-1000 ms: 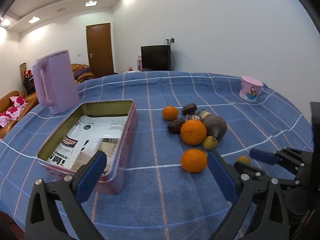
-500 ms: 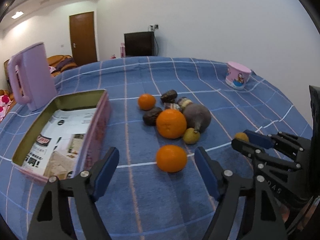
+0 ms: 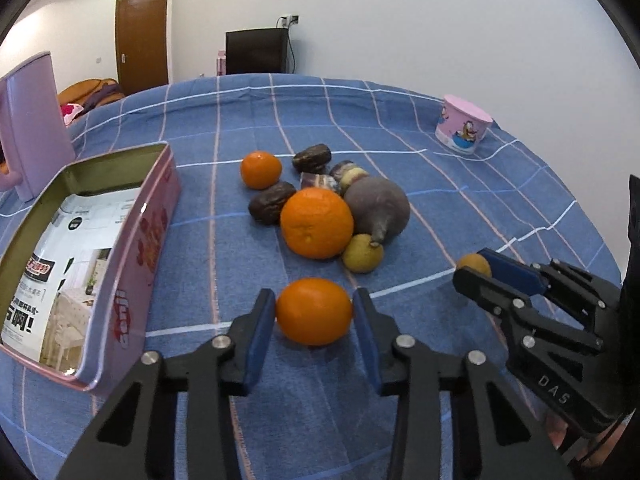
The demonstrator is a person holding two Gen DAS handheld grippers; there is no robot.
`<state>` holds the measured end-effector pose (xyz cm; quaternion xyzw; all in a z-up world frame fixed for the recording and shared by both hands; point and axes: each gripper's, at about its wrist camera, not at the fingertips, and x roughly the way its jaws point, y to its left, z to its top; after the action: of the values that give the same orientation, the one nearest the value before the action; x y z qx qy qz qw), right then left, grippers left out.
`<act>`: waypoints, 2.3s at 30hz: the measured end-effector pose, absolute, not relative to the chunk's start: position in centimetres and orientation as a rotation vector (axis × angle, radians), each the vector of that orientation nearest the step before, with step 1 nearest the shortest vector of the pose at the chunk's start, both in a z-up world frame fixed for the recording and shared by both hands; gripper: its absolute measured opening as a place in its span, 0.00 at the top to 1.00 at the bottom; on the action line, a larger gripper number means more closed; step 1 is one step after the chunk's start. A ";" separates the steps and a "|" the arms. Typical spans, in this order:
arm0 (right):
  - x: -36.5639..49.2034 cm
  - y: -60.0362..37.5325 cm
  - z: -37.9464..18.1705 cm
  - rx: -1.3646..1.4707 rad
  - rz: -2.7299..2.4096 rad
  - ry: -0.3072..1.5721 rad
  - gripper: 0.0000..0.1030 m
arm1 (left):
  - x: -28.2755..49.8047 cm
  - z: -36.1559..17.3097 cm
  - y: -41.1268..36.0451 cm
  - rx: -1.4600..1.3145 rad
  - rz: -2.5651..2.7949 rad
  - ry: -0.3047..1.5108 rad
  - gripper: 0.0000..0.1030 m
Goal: Organize fruits
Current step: 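Grasp an orange with the left tool while the right tool grasps a small yellow-green fruit, then lift both held fruits and carry them over the open tin box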
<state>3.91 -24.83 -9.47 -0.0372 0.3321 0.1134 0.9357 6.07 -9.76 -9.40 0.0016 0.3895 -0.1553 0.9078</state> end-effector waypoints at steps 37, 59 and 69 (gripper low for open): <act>1.3 -24.5 -8.3 -0.097 0.258 0.501 0.73 | 3.3 -7.7 -9.6 0.068 -0.232 0.575 0.60; 0.2 -24.6 -8.0 -0.107 0.265 0.431 0.73 | 1.9 -7.1 -9.5 0.075 -0.212 0.479 0.60; -0.6 -24.6 -7.8 -0.109 0.264 0.385 0.73 | 1.2 -6.8 -9.2 0.071 -0.202 0.435 0.60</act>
<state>-0.55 -24.60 -7.84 -0.0541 0.1908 0.1309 0.9714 1.23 -9.23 -6.81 0.0352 0.2152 -0.1002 0.9708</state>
